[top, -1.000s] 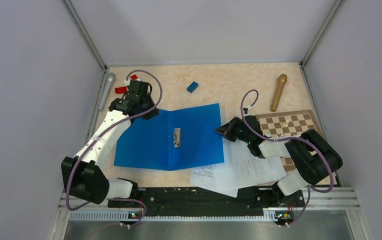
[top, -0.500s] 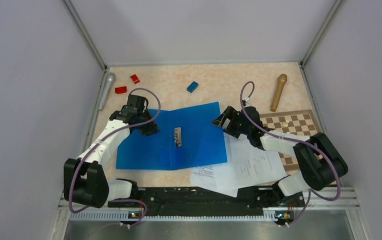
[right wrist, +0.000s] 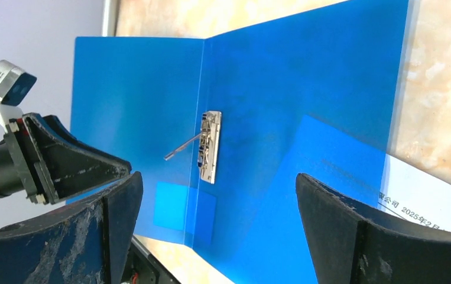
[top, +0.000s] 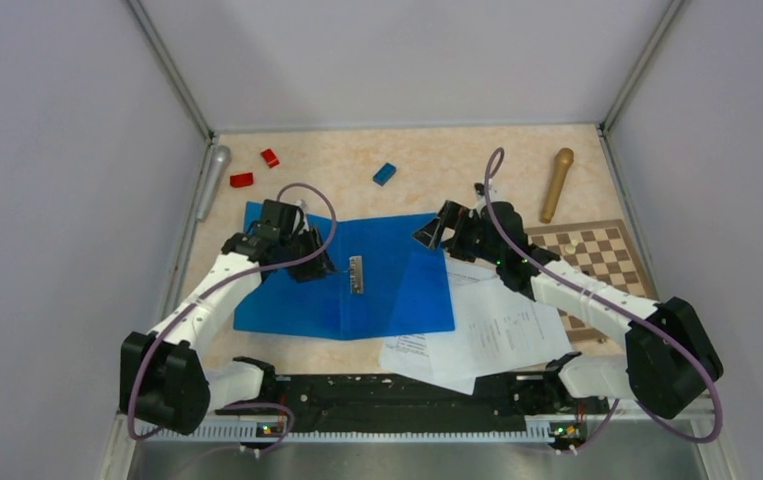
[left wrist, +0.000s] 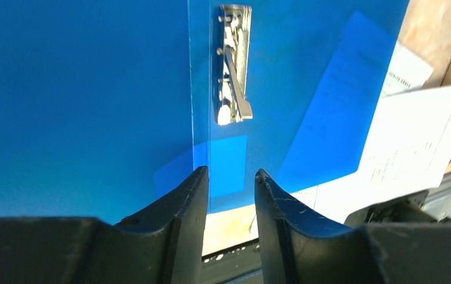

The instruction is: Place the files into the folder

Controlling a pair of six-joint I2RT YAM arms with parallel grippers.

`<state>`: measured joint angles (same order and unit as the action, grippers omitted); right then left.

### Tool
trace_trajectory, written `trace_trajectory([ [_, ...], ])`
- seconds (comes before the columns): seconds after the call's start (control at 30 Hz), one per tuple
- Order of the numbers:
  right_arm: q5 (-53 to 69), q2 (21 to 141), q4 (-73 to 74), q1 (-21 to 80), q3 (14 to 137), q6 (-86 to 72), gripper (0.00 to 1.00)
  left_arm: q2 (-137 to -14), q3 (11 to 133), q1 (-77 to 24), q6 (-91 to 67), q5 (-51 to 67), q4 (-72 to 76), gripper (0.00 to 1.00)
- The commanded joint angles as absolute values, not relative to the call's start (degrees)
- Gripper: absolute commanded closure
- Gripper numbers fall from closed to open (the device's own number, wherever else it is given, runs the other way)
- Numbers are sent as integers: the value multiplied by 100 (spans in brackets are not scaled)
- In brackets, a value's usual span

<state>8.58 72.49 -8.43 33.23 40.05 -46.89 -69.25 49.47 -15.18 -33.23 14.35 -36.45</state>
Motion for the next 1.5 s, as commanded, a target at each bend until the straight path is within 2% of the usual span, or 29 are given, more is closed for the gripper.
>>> trace_trajectory([
  [0.0,722,7172,-721,3373,3956,-4577,1,-6829,4723,-1824,-3122,1772,-3568,59],
  [0.17,621,7127,-736,3366,3801,-4688,1,-7202,4575,-2084,-3018,1832,-3125,52],
  [0.23,563,7055,-741,3364,3744,-4701,1,-7231,4505,-2083,-3187,1901,-2798,41],
  [0.3,494,6964,-731,3366,3697,-4714,1,-7217,4396,-2081,-3386,1838,-2440,21],
  [0.33,452,6940,-723,3366,3668,-4715,1,-7238,4361,-2079,-3434,1832,-2257,20],
  [0.57,414,6979,-739,3366,3582,-4783,1,-8049,4787,-2041,-3625,2199,-1801,24],
  [0.87,427,6932,-690,3366,3481,-4833,2,-8748,5402,-1445,-3900,2817,-1571,26],
  [1.17,269,6624,-445,3367,3408,-4780,2,-9316,6442,-1169,-3958,2749,-2095,27],
  [1.3,181,6501,-422,3371,3309,-4793,2,-8745,6308,-1173,-4001,2529,-2843,22],
  [1.43,218,6627,-475,3366,3368,-4797,2,-7844,5394,-1169,-4491,2844,-2785,14],
  [1.47,247,6669,-493,3366,3393,-4784,2,-7623,5152,-1169,-4641,2880,-2676,9],
])
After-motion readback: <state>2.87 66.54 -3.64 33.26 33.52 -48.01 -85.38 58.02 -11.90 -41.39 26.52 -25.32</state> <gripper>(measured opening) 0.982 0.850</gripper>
